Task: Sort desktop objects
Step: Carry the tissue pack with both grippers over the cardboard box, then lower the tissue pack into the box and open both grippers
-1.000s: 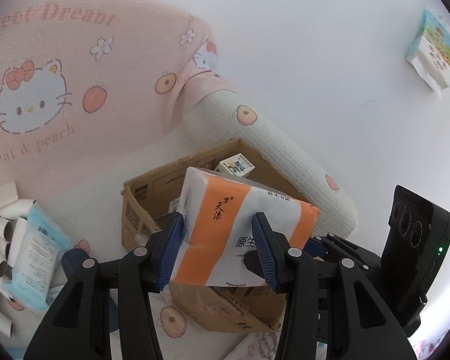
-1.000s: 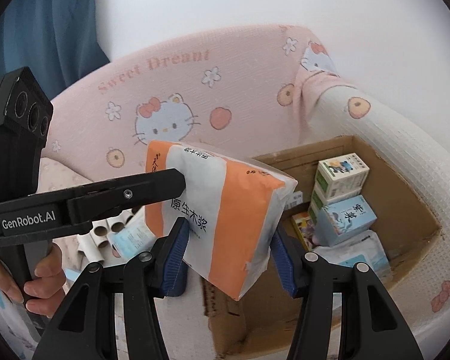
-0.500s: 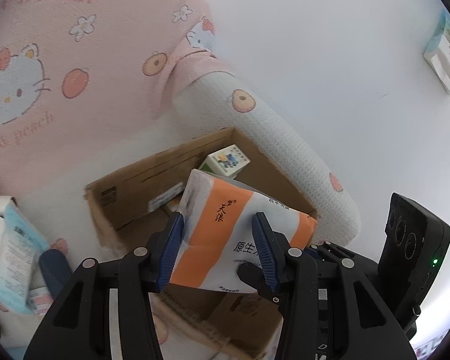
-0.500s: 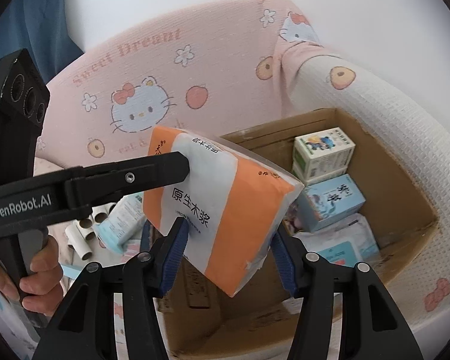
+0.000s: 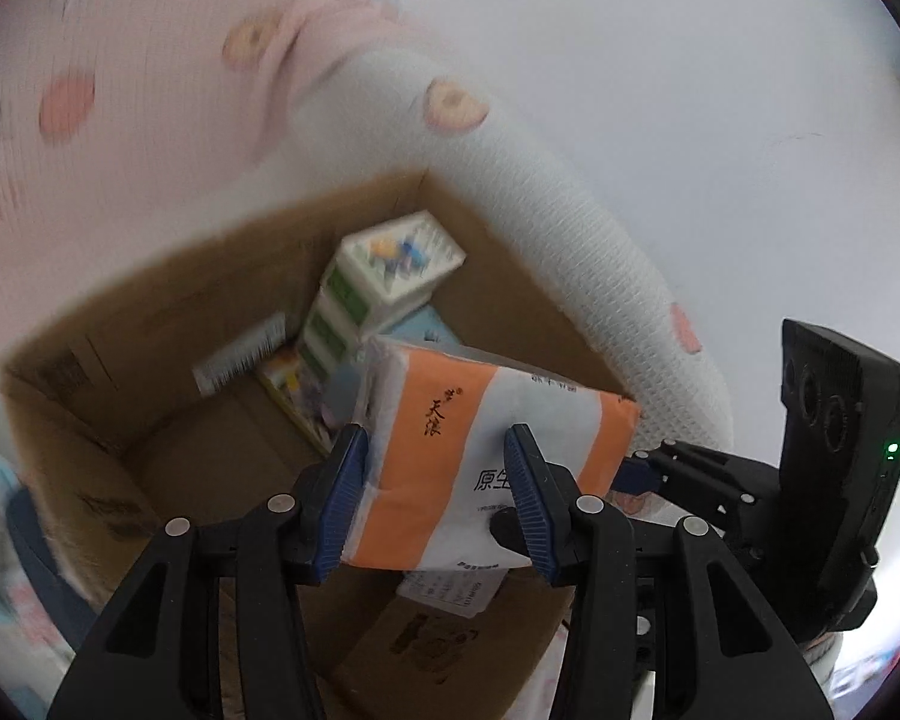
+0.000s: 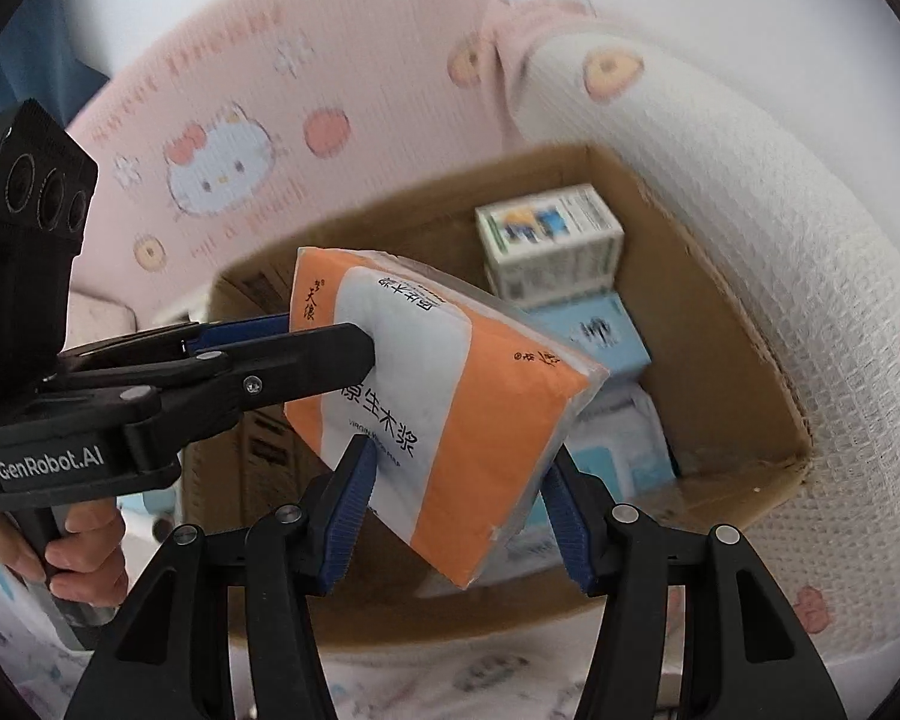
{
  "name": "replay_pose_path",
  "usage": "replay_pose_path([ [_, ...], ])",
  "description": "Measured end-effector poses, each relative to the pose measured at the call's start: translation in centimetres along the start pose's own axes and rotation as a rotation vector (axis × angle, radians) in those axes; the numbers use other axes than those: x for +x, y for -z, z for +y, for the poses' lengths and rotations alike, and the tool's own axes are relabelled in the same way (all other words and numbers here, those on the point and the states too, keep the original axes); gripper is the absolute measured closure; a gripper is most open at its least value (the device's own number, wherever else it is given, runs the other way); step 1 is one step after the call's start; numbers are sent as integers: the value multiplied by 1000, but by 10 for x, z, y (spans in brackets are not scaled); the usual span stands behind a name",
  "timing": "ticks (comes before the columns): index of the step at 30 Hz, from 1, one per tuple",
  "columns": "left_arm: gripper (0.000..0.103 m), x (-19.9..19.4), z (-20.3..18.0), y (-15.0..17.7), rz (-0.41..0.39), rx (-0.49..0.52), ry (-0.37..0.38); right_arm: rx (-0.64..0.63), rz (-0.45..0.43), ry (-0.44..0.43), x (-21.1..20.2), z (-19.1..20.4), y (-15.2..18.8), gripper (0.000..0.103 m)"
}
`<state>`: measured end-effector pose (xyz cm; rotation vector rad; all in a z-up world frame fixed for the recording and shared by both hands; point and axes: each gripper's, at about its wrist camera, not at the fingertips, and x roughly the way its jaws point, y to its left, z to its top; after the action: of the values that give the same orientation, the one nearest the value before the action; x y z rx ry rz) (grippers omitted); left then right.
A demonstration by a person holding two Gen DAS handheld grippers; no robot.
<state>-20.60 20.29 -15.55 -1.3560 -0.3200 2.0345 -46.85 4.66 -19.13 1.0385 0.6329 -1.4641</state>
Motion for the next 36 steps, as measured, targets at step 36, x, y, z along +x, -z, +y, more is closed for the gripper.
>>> replay_pose_path([
  [36,52,82,52,19,221,-466,143,-310,466,191,69,-37,-43,47],
])
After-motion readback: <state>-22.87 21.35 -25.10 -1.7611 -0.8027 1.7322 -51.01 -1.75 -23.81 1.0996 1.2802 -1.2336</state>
